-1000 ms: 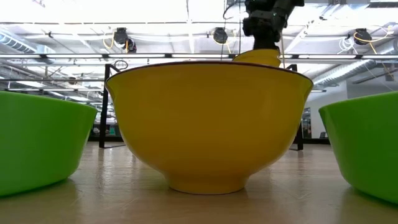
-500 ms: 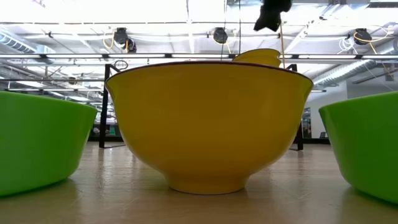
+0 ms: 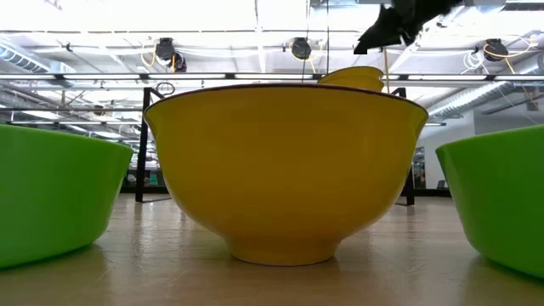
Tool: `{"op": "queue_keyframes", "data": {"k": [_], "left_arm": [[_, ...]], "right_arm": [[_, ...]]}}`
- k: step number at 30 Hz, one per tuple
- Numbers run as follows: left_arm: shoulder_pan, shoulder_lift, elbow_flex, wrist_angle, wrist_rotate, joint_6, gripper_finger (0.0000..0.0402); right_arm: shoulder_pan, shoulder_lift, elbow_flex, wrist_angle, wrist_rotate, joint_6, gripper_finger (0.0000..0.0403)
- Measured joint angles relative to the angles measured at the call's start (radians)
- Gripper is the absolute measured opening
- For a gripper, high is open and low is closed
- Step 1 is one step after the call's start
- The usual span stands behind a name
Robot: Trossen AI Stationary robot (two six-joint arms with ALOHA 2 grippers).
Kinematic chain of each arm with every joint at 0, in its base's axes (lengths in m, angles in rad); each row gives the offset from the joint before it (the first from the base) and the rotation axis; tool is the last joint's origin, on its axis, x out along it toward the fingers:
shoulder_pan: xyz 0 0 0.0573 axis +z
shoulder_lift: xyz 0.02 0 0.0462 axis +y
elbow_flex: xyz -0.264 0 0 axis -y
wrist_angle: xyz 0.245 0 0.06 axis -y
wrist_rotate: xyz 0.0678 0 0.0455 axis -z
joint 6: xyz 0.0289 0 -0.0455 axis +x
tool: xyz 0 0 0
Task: Pick & Place Mini bowls
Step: Stack the top white bowl on top of the white bowl on the shelf
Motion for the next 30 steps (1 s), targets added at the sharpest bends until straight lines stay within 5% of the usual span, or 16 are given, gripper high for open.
{"op": "queue_keyframes", "data": {"k": [5,9,30], "left_arm": [[0.0,0.0,0.0,0.0,0.0,0.0,0.009],[0.0,0.0,0.0,0.0,0.0,0.0,0.009],[0.0,0.0,0.0,0.001,0.0,0.0,0.009]], "right_arm": [[0.061,-0.103,-0.251,0.388,0.077,-0.138,0.0],[0.063,-0.147,-0.353,0.535,0.078,-0.141,0.0],[0.063,-0.138,-0.384,0.475,0.078,-0.021,0.0]]}}
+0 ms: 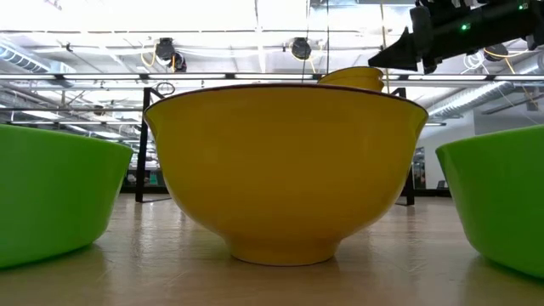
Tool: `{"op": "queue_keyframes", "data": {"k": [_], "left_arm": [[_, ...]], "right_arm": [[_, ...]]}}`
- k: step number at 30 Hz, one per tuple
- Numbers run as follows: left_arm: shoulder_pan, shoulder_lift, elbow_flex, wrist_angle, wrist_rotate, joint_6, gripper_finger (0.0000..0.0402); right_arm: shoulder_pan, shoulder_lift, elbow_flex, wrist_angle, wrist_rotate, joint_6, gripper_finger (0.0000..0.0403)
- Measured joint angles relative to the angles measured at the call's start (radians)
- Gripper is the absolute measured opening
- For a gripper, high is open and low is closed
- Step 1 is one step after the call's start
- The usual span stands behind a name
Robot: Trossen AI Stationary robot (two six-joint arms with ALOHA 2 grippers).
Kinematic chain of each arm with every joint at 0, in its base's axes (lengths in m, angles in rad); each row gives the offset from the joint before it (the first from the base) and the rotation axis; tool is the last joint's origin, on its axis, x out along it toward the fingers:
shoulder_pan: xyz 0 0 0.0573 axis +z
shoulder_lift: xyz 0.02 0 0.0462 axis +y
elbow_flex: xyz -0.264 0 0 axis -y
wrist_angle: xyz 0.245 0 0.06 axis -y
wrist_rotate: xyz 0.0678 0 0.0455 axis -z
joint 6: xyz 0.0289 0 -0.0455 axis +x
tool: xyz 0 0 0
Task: Pick & Place Mini bowls
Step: Stack the top white bowl on top of the white bowl on the shelf
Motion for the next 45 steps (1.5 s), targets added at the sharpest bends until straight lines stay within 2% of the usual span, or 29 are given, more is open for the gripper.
{"op": "queue_keyframes", "data": {"k": [7,16,20,26,36,39,45], "left_arm": [[0.0,0.0,0.0,0.0,0.0,0.0,0.009],[0.0,0.0,0.0,0.0,0.0,0.0,0.009],[0.0,0.0,0.0,0.0,0.0,0.0,0.009],[0.0,0.0,0.0,-0.001,0.0,0.0,0.009],[0.0,0.0,0.0,0.0,0.0,0.0,0.009],[0.0,0.0,0.0,0.0,0.0,0.0,0.009],[0.0,0.0,0.0,0.0,0.0,0.0,0.009]], "right_arm": [[0.0,0.0,0.0,-0.024,0.002,0.028,0.0],[-0.001,-0.022,0.002,0.096,0.014,-0.058,0.0],[-0.002,-0.022,0.002,0.01,0.075,-0.051,0.0],[-0.008,-0.021,0.002,-0.061,0.077,0.006,0.0],[-0.007,-0.023,0.002,0.074,0.077,-0.066,0.0],[-0.014,-0.022,0.002,0.044,0.077,-0.064,0.0],[-0.032,-0.021,0.002,-0.081,0.073,0.04,0.0]]}}
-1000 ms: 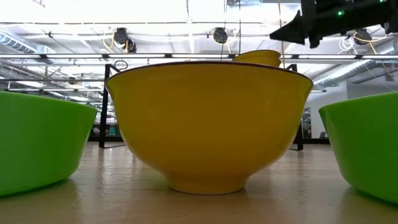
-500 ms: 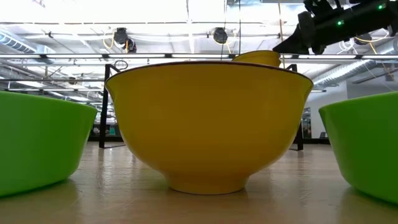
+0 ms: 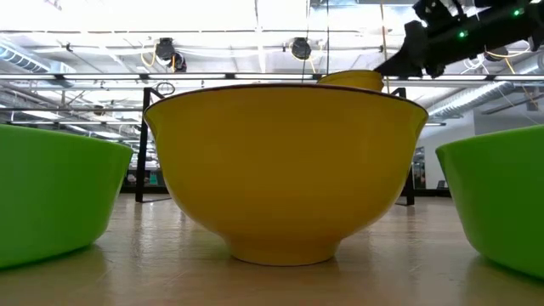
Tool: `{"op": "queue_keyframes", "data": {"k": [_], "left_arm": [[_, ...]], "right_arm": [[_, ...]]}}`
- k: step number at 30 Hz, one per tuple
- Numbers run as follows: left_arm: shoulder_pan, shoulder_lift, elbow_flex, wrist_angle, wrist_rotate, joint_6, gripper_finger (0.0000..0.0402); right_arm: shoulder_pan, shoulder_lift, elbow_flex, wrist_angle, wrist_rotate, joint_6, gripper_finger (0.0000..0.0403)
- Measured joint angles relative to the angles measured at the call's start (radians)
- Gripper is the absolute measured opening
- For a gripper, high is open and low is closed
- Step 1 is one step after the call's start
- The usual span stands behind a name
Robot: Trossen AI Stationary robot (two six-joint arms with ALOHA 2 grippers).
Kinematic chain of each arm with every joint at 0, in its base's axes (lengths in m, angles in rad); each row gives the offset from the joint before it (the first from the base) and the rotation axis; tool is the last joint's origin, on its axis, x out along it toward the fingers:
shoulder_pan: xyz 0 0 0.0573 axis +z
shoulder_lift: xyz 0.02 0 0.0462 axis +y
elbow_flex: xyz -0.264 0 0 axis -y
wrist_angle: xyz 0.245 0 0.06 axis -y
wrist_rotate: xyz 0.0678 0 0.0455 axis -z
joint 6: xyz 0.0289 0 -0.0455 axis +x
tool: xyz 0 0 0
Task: Pick & Place Mini bowls
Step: Stack the top white bowl on top of the white bowl on the shelf, then stack the white bowl on top of the white bowl on the shelf
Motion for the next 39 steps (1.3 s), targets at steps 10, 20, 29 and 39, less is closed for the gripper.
{"op": "queue_keyframes", "data": {"k": [10,20,29,39], "left_arm": [[0.0,0.0,0.0,0.0,0.0,0.0,0.009],[0.0,0.0,0.0,0.0,0.0,0.0,0.009],[0.0,0.0,0.0,0.0,0.0,-0.002,0.009],[0.0,0.0,0.0,0.0,0.0,-0.004,0.009]], "right_arm": [[0.001,-0.001,0.0,0.171,-0.053,-0.065,0.0],[0.001,-0.001,0.0,0.22,-0.534,0.013,0.0],[0.002,-0.001,0.0,0.231,-0.905,0.088,0.0],[0.002,-0.001,0.0,0.23,-1.236,0.166,0.0]]}}
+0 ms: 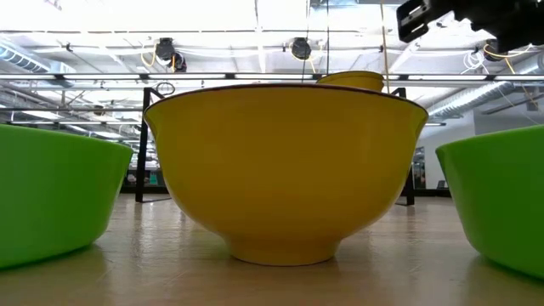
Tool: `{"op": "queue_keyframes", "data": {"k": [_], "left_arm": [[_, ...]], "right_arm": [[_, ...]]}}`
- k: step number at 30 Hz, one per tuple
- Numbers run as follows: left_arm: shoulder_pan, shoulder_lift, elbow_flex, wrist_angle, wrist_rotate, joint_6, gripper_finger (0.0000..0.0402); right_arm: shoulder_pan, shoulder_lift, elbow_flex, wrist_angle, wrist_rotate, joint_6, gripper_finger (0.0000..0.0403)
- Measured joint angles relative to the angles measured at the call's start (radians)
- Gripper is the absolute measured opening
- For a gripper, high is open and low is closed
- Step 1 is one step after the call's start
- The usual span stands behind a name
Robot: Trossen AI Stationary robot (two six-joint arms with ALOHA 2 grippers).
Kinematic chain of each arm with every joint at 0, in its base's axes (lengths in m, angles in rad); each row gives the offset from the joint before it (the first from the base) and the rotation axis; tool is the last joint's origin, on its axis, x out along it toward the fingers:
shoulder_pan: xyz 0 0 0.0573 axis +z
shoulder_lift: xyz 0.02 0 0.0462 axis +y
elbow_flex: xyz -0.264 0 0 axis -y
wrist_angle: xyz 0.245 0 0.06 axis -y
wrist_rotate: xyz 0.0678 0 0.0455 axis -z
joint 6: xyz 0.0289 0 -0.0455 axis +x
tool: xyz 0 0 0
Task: Pick & Place Mini bowls
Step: Stack the white bowl on top of the white bowl on the shelf
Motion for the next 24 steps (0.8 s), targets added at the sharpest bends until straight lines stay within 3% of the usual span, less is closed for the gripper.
{"op": "queue_keyframes", "data": {"k": [7,19,24], "left_arm": [[0.0,0.0,0.0,0.0,0.0,0.0,0.009],[0.0,0.0,0.0,0.0,0.0,0.0,0.009],[0.0,0.0,0.0,0.0,0.0,0.0,0.009]], "right_arm": [[0.0,0.0,0.0,-0.001,-0.156,0.007,0.0],[0.0,0.0,0.0,-0.007,-0.156,0.003,0.0],[0.001,0.0,0.0,-0.126,-0.162,-0.036,0.0]]}}
